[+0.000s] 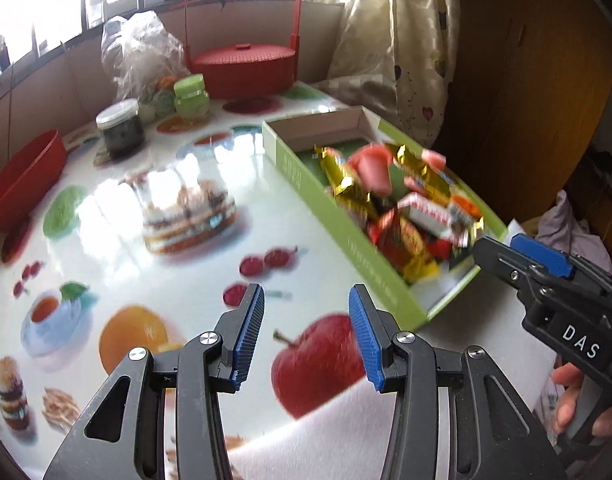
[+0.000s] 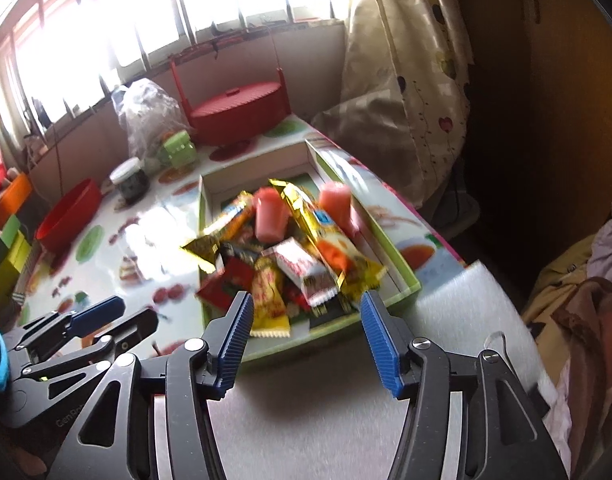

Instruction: Organize snacks

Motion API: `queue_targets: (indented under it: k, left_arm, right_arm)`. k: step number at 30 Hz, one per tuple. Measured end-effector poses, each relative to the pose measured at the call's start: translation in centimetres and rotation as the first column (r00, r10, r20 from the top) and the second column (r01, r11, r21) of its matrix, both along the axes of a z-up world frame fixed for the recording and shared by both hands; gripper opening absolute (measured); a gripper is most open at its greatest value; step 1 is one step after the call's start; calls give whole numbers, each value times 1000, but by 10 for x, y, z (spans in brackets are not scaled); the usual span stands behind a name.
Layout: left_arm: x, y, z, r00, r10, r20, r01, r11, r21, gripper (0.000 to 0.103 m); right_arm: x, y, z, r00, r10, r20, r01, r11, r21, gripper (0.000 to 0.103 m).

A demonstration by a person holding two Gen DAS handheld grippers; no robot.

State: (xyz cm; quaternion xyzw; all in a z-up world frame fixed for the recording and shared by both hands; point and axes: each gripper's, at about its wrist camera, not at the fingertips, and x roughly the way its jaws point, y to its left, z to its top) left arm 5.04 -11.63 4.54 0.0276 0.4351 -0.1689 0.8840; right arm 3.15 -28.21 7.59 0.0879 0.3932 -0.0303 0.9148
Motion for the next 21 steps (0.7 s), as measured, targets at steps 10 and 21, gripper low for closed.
queue_targets:
  k: [10,21]
  left_arm:
    - [-16,5,-26,999,-1,-43,2,1000,20,46]
    - [-22,-2,-34,1000,-6,-20,7,999,38,50]
  right_arm:
    - [-28,3,-31,997,-35,-74,33,999,-30,58]
    - [-33,17,-49,997,-36,-74,27,992,-124,62]
